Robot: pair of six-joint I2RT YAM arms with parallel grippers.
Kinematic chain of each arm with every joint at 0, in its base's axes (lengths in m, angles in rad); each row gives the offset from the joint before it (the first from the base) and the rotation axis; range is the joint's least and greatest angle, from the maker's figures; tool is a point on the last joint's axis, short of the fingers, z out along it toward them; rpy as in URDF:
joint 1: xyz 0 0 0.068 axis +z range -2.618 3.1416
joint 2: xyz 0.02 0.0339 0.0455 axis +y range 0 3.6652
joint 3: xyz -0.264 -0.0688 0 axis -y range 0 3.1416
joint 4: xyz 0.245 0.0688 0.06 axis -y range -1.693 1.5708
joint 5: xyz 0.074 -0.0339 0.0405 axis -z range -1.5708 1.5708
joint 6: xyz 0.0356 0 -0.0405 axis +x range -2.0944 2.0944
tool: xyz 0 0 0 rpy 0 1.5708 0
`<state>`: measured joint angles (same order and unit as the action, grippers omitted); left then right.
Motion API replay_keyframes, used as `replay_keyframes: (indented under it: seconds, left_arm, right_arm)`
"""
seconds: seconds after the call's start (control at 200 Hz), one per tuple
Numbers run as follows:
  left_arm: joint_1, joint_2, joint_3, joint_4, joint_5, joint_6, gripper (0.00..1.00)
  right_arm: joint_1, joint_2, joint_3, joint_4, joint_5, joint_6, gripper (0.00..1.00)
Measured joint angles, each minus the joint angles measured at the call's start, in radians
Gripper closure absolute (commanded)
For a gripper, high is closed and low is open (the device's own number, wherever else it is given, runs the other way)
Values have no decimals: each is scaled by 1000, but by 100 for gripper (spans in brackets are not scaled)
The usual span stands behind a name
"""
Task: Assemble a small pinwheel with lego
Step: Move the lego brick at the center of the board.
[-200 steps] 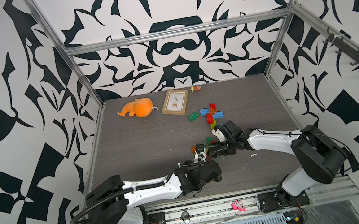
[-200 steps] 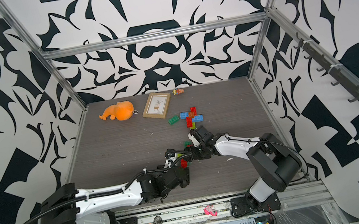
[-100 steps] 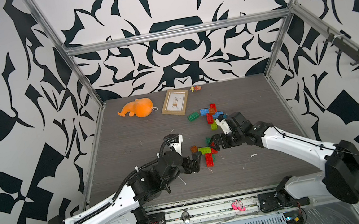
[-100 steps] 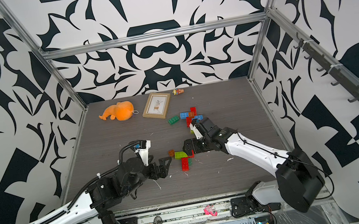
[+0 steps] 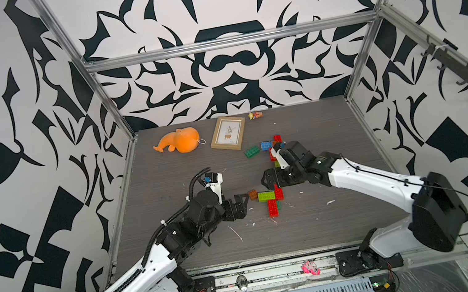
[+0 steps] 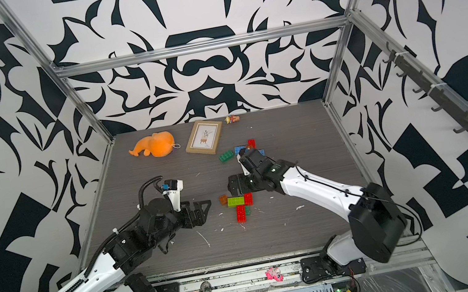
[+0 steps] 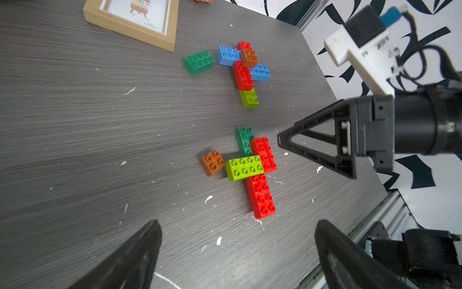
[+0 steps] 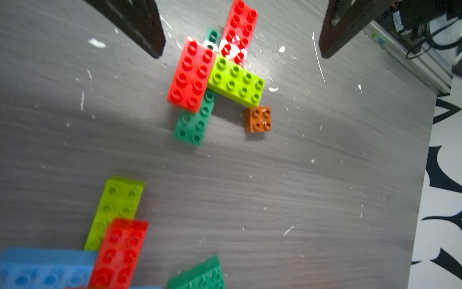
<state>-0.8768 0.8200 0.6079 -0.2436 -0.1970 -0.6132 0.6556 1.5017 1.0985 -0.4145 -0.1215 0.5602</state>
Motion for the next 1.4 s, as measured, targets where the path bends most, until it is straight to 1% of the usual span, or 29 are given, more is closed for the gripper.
replay_keyframes:
  seconds: [0.135, 0.255, 0.38, 0.485, 0.555, 0.67, 0.9, 0.97, 1.055, 1.2, 1.395]
  left_arm:
    - [1, -43, -69, 19, -8, 41, 0]
    - [2, -62, -117, 35, -9, 109, 0]
    - [2, -100, -180, 71, -9, 169, 0]
    - [2, -148, -247, 121, -5, 195, 0]
    - [3, -172, -275, 133, -3, 205, 0]
    - [4, -187, -281, 149, -1, 217, 0]
    - [5, -155, -281, 173, 8, 225, 0]
    - [5, -142, -281, 173, 12, 227, 0]
    - [5, -140, -281, 173, 15, 229, 0]
    - [5, -141, -281, 173, 19, 230, 0]
    - [5, -151, -281, 174, 19, 230, 0]
  right_arm:
    - [0, 196, 210, -4, 6, -29, 6]
    - [-2, 360, 395, -19, 2, -67, 8]
    - [-14, 526, 589, -68, -6, -100, 9]
    - [-29, 659, 739, -115, -16, -127, 9]
    - [-45, 731, 822, -151, -16, -145, 9]
    - [-79, 845, 982, -232, -16, -164, 9]
    - [-150, 1019, 1280, -364, -21, -175, 9]
    - [-166, 1056, 1339, -395, -28, -174, 10]
    - [-185, 1087, 1369, -417, -42, -175, 11]
    - [-196, 1115, 1371, -445, -67, -180, 13]
    - [-179, 1125, 1371, -454, -108, -207, 15]
